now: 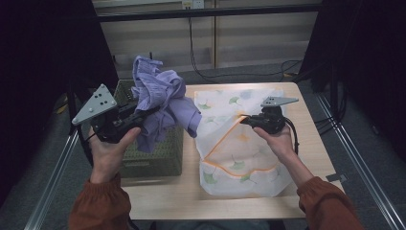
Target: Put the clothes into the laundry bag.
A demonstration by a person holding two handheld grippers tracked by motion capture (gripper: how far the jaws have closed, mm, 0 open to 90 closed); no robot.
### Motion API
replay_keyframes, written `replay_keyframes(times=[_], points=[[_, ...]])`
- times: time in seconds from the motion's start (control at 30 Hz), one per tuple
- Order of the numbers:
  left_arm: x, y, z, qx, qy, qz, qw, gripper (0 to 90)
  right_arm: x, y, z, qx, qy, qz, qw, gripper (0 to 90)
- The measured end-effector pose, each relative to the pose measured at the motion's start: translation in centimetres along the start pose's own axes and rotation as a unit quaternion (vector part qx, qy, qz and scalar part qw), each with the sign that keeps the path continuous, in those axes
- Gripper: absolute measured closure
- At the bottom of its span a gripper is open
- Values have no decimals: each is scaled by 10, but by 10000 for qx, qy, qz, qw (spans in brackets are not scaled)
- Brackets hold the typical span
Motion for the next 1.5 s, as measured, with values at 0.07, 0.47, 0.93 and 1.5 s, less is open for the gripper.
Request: replay_keyframes(times=[0.07, 0.47, 0.93, 1.5], points=[[2, -2, -1, 9, 23, -17, 10000, 815, 0, 0, 0, -8, -3, 4, 10000, 893], [19, -31, -2, 38, 121, -378, 9992, 816, -2, 0, 2, 22, -50, 84, 10000, 893], [39, -56, -6, 144, 192, -561, 9981, 815, -3, 0, 3, 5, -48, 97, 9999, 893], [67, -91, -5, 188, 234, -1073, 9938, 815, -3, 0, 5, 0, -68, 149, 9999, 893]])
Point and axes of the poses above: each handheld gripper's, and its own axes: x roughly forward along the jaws, z roughly out of its top, y roughly to its left, the point moved 10 cm from there along x, roughly forward along the jaws, and after that the axes turned 8 degrees about z, right-handed, at the moved point
